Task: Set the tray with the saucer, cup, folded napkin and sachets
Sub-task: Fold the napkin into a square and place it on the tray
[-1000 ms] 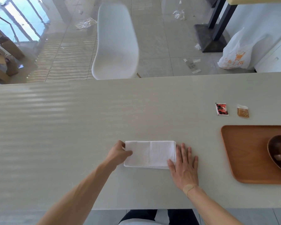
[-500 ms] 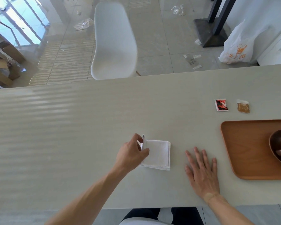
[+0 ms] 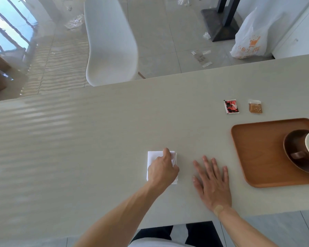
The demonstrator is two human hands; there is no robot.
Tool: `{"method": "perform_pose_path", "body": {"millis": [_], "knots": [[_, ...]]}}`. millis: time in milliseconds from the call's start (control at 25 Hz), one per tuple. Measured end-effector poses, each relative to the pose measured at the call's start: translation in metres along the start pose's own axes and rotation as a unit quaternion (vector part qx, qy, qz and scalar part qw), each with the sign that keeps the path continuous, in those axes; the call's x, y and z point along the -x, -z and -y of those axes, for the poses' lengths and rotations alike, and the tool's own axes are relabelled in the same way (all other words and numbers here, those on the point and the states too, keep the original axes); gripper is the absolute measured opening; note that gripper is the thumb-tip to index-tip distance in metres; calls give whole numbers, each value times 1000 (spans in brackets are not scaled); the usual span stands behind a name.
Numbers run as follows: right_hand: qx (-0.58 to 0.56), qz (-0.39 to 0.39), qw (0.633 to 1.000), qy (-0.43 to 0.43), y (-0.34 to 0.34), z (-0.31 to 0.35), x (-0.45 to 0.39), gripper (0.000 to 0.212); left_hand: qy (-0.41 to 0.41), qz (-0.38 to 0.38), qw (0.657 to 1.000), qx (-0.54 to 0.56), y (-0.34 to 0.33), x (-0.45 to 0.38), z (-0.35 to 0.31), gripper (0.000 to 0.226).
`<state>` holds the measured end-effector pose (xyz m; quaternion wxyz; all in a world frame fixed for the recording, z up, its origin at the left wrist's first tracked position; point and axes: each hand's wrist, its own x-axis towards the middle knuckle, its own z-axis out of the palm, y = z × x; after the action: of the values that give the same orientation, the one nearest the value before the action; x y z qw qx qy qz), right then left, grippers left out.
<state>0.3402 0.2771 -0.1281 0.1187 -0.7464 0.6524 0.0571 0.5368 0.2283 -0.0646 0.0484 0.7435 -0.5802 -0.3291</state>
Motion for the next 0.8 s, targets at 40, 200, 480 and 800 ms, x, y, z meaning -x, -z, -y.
{"method": "perform_pose_path", "body": {"millis": [40,200,480,800], "knots": [[-1,-2,1000,1,-1,-1,0,57,4,5,1000,-1,-4,-1,0,24],[-5,-14,1000,6,-5,-3,-3,57,25,48,998,31,-7,-6,4,34],[-59,-44,997,-8,8,6,-6,55,12,139,942,306,18,-10,43,25],[-136,-132,972,140,37,111,-31,47,-245,-181,950,-66,3,1,88,41]]}}
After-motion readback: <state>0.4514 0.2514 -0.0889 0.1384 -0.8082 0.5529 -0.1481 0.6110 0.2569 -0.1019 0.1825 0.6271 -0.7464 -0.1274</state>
